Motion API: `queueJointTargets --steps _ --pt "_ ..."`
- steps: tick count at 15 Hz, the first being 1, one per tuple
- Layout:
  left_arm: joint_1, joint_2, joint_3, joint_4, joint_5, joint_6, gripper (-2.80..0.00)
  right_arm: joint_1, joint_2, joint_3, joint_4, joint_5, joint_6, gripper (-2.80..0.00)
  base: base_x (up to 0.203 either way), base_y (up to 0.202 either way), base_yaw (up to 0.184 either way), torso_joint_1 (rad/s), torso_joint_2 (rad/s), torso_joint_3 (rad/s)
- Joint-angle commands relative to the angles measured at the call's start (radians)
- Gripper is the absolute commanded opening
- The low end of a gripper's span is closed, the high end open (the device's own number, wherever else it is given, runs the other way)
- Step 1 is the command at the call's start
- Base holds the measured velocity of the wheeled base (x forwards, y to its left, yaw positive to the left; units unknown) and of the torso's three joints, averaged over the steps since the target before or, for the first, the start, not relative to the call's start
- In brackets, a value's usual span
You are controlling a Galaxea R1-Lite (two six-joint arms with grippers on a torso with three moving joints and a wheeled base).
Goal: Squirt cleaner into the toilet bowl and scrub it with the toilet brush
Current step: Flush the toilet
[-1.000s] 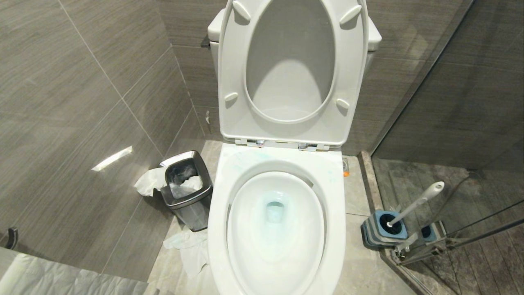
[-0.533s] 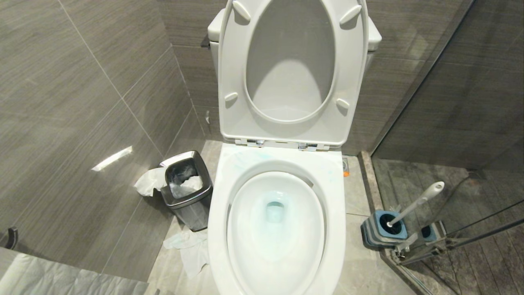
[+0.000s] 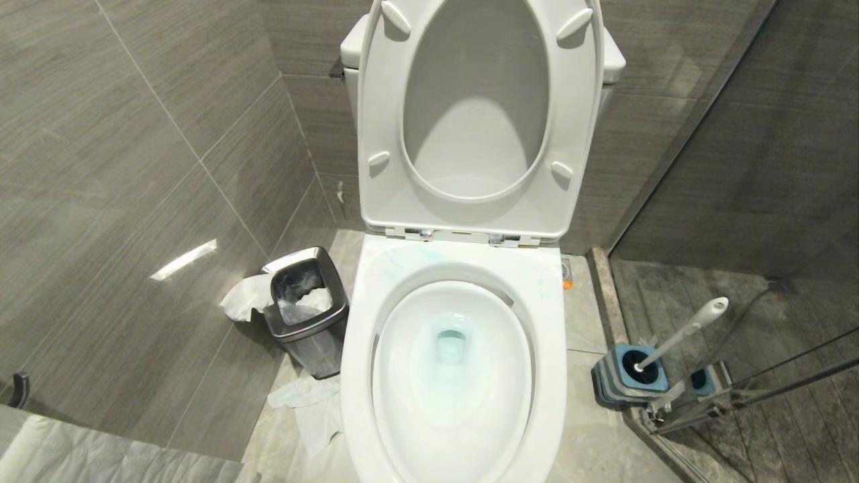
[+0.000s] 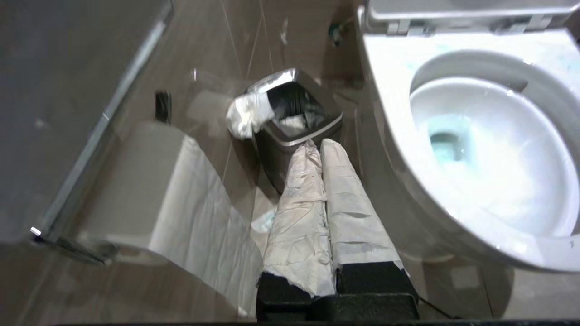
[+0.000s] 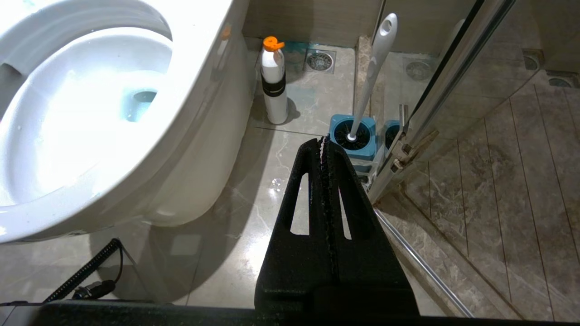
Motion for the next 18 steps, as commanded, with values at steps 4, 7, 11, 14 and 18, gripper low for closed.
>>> queueJointTargets --steps 4,7,11,14,18 --pt "0.0 0.072 -0.106 -0.001 -0.024 0.025 -2.8 0.0 0.001 0.0 0.0 0.0 0.0 -2.8 0.0 0.0 0.0 0.0 0.0 0.0" --pt "0.0 0.098 -0.148 0.0 -0.027 0.025 -2.8 0.0 0.001 0.0 0.0 0.0 0.0 -2.8 0.0 0.0 0.0 0.0 0.0 0.0" --pt "-0.002 0.245 -0.286 -0.003 -0.029 0.025 -2.8 0.0 0.001 0.0 0.0 0.0 0.0 -2.8 0.0 0.0 0.0 0.0 0.0 0.0" --pt "-0.003 0.4 -0.433 -0.003 -0.03 0.023 -2.8 0.0 0.001 0.0 0.0 0.0 0.0 -2.8 0.0 0.0 0.0 0.0 0.0 0.0" --pt "-0.014 0.644 -0.702 -0.007 -0.048 0.02 -2.8 0.0 0.001 0.0 0.0 0.0 0.0 -2.8 0.0 0.0 0.0 0.0 0.0 0.0"
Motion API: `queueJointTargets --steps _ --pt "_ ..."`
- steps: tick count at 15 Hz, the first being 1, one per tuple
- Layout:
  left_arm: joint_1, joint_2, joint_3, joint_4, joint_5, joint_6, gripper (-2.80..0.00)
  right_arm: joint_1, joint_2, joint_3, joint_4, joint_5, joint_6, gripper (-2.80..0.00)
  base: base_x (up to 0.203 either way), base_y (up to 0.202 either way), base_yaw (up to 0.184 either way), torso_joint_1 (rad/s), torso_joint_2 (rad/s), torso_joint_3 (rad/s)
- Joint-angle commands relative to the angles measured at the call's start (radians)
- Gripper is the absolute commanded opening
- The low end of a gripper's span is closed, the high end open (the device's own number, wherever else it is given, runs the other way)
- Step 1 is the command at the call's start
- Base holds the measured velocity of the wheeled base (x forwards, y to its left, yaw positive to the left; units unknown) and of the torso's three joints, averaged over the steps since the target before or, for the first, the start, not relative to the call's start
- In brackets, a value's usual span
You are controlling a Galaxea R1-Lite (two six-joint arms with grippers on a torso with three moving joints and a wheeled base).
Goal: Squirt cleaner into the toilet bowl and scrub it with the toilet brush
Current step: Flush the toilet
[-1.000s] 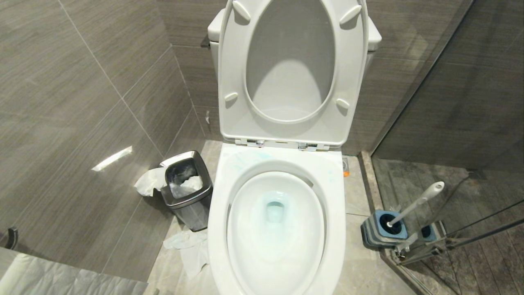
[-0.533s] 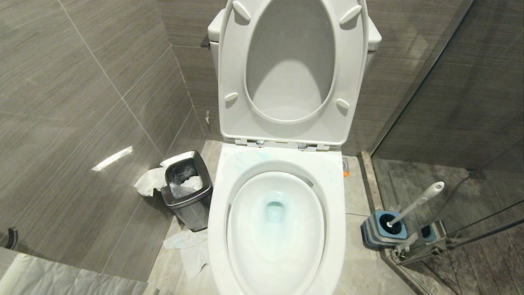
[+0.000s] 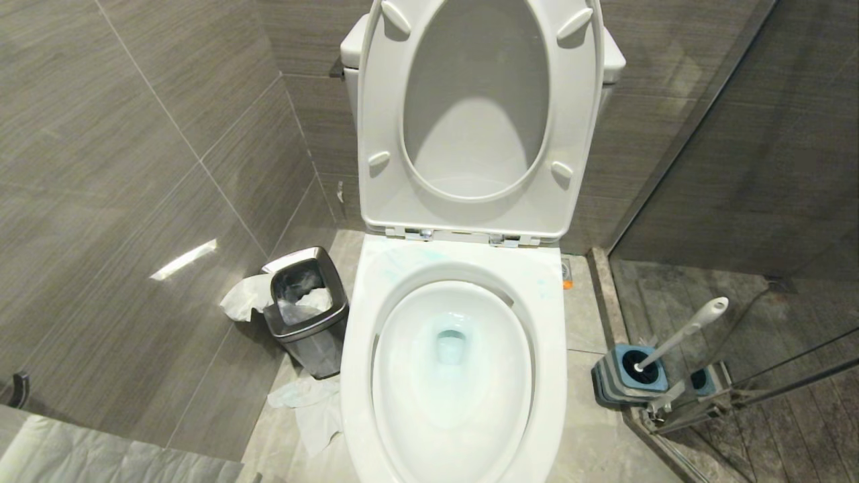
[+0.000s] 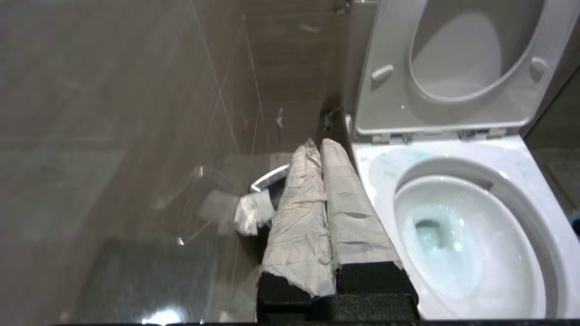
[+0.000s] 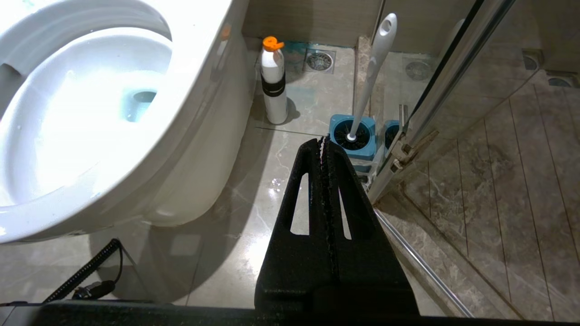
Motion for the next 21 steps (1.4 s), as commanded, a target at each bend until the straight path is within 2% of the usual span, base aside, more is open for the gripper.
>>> queueJointTargets --steps 1,3,5,8,13,14,15,16,19,21 --pt "-0.005 0.217 -0.198 0.003 -0.006 0.001 -2.8 0.0 0.001 0.0 0.0 0.0 0.001 -2.8 0.0 0.0 0.0 0.0 0.0 0.0" --pt "-0.007 0.343 -0.366 0.007 -0.027 -0.002 -2.8 0.0 0.001 0.0 0.0 0.0 0.001 -2.8 0.0 0.0 0.0 0.0 0.0 0.0" --pt "-0.007 0.437 -0.479 0.008 -0.057 -0.003 -2.8 0.0 0.001 0.0 0.0 0.0 0.001 -2.8 0.0 0.0 0.0 0.0 0.0 0.0" --pt "-0.008 0.547 -0.569 0.005 -0.094 -0.007 -2.8 0.0 0.001 0.0 0.0 0.0 0.001 -2.8 0.0 0.0 0.0 0.0 0.0 0.0" --pt "-0.016 0.77 -0.748 0.0 -0.088 0.019 -2.8 0.0 0.001 0.0 0.0 0.0 0.001 -2.8 0.0 0.0 0.0 0.0 0.0 0.0" --pt "-0.038 0.815 -0.781 0.003 -0.073 0.037 -2.8 0.0 0.001 0.0 0.0 0.0 0.001 -2.8 0.0 0.0 0.0 0.0 0.0 0.0" --pt "-0.08 0.859 -0.807 0.006 -0.032 0.051 -2.8 0.0 0.001 0.0 0.0 0.0 0.001 -2.8 0.0 0.0 0.0 0.0 0.0 0.0" --pt "-0.119 0.892 -0.83 0.007 0.05 0.059 -2.8 0.0 0.001 0.0 0.0 0.0 0.001 -2.8 0.0 0.0 0.0 0.0 0.0 0.0" --pt "-0.197 0.982 -0.892 0.005 0.229 0.068 -2.8 0.0 0.001 0.0 0.0 0.0 0.001 -2.8 0.0 0.0 0.0 0.0 0.0 0.0" --pt "-0.214 1.028 -0.917 -0.004 0.264 0.068 -2.8 0.0 0.001 0.0 0.0 0.0 0.001 -2.8 0.0 0.0 0.0 0.0 0.0 0.0"
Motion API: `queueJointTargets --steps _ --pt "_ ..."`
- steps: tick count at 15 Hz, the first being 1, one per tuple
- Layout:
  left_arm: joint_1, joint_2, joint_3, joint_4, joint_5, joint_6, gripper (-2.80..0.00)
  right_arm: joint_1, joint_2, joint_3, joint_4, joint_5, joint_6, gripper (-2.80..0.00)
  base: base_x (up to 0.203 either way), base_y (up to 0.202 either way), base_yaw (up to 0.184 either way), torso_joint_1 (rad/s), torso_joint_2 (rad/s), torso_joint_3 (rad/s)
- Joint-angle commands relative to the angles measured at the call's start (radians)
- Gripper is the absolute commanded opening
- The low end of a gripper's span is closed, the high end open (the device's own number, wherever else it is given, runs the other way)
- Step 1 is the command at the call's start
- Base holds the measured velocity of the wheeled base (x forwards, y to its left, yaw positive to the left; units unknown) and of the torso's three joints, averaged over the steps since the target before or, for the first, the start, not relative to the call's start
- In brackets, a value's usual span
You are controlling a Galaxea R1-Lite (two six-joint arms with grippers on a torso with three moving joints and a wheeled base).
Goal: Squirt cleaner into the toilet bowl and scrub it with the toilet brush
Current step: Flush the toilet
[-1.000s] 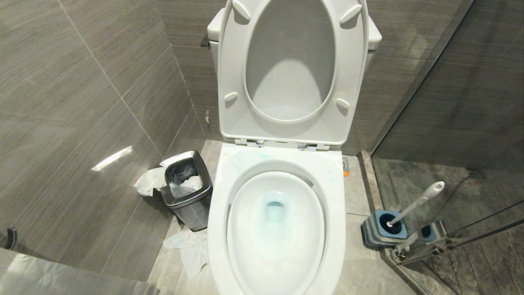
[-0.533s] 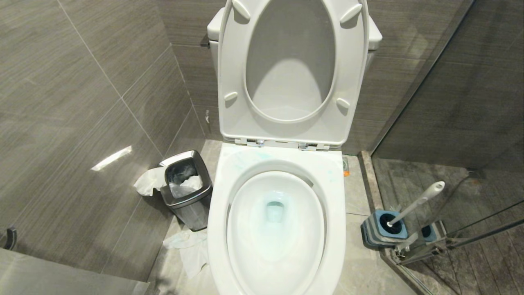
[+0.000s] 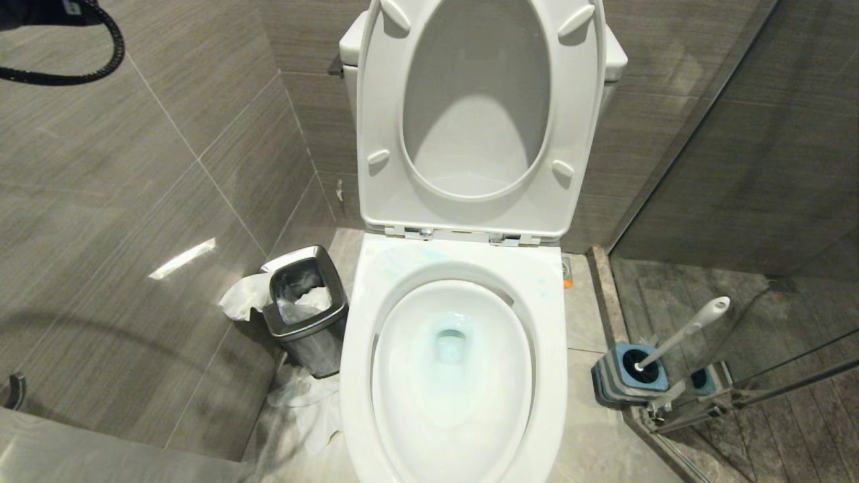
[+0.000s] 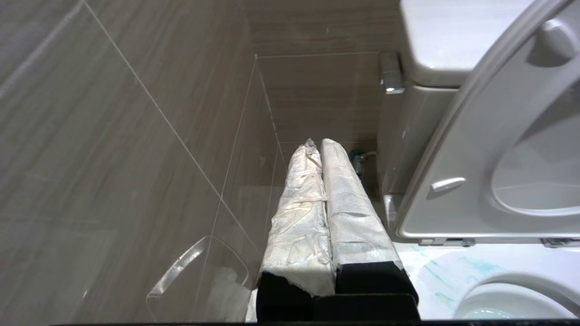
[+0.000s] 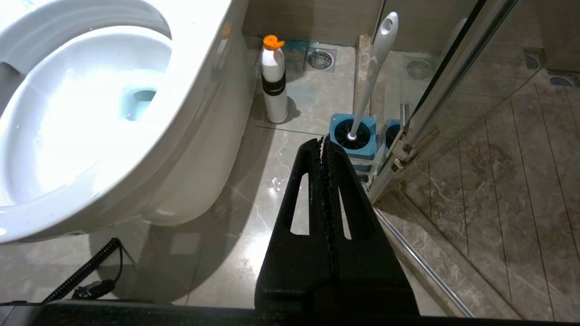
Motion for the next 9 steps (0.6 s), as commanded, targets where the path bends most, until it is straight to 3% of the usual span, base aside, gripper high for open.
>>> queueJointTargets --steps 1,3,7,9 --pt "-0.016 0.094 -0.039 -0.01 0.016 -0.002 -2.8 0.0 0.001 0.0 0.002 0.0 0.001 -2.8 0.0 0.0 0.0 0.0 0.0 0.0" --pt "-0.013 0.18 -0.071 -0.094 0.017 -0.011 -2.8 0.0 0.001 0.0 0.0 0.0 0.001 -2.8 0.0 0.0 0.0 0.0 0.0 0.0" --pt "-0.01 0.417 -0.128 -0.523 0.009 -0.033 -2.8 0.0 0.001 0.0 0.0 0.0 0.001 -2.8 0.0 0.0 0.0 0.0 0.0 0.0" --pt "-0.009 0.488 -0.224 -0.563 -0.016 -0.044 -2.8 0.0 0.001 0.0 0.0 0.0 0.001 -2.8 0.0 0.0 0.0 0.0 0.0 0.0"
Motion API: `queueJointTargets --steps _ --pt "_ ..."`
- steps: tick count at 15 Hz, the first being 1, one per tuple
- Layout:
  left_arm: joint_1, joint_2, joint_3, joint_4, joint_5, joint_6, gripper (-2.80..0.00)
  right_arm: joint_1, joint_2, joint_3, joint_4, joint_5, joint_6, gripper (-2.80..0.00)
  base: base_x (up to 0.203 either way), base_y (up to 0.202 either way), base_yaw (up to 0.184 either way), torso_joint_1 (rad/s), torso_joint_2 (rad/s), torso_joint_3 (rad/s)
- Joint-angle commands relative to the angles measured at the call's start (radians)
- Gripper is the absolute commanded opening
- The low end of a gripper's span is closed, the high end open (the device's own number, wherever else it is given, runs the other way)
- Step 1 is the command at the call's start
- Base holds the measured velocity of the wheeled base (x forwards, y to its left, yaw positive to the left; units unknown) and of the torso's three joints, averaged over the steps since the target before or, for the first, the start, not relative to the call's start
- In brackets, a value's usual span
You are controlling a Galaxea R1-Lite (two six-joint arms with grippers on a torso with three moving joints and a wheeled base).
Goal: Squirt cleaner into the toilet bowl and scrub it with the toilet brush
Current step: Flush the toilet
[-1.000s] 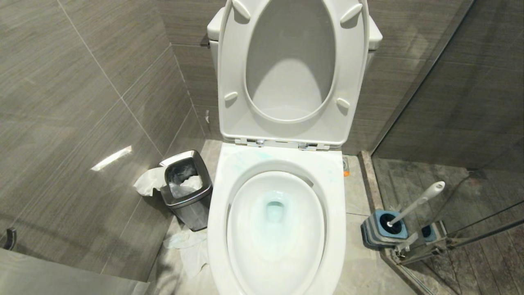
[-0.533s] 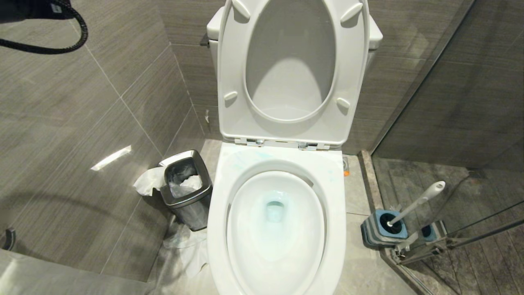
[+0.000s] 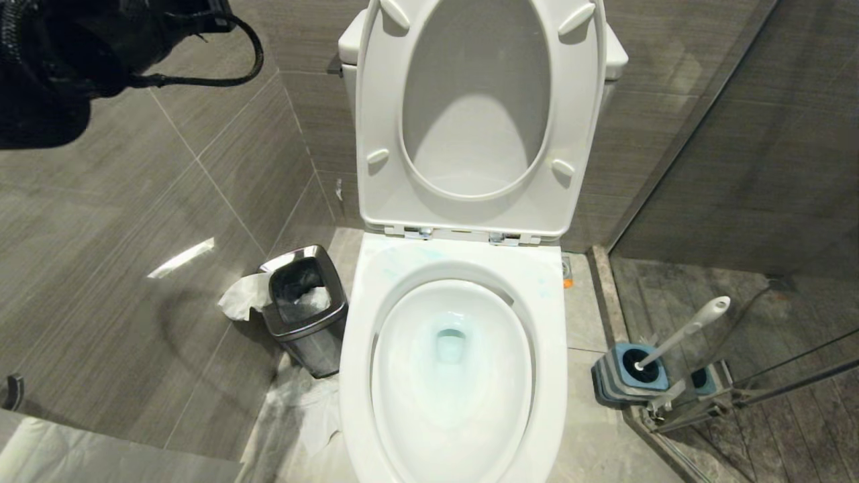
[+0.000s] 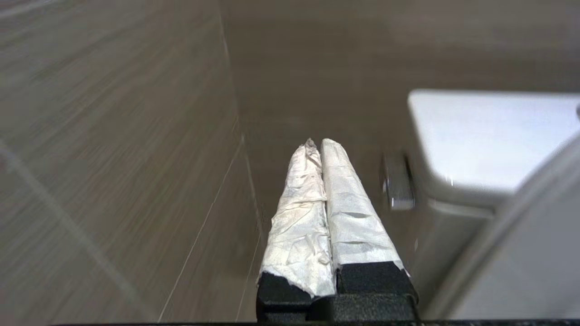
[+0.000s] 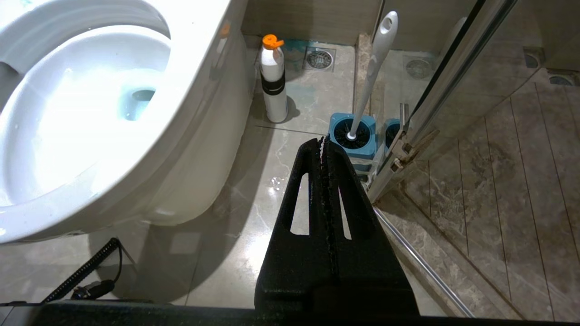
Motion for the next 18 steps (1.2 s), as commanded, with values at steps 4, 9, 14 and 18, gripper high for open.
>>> queueJointTargets --steps 4,9,14,18 --pt "0.0 0.127 -0.077 -0.003 -0.09 -0.006 -2.8 0.0 0.001 0.0 0.0 0.0 0.001 -2.8 0.0 0.0 0.0 0.0 0.0 0.0" --pt "-0.009 0.127 -0.077 -0.015 -0.084 -0.004 -2.8 0.0 0.001 0.0 0.0 0.0 0.001 -2.8 0.0 0.0 0.0 0.001 0.0 -0.071" --pt "-0.009 0.099 -0.076 -0.076 -0.067 0.004 -2.8 0.0 0.001 0.0 0.0 0.0 0.001 -2.8 0.0 0.0 0.0 -0.001 0.0 -0.146" --pt "-0.026 0.094 -0.076 -0.113 -0.065 0.003 -2.8 0.0 0.001 0.0 0.0 0.0 0.001 -2.8 0.0 0.0 0.0 0.001 0.0 -0.009"
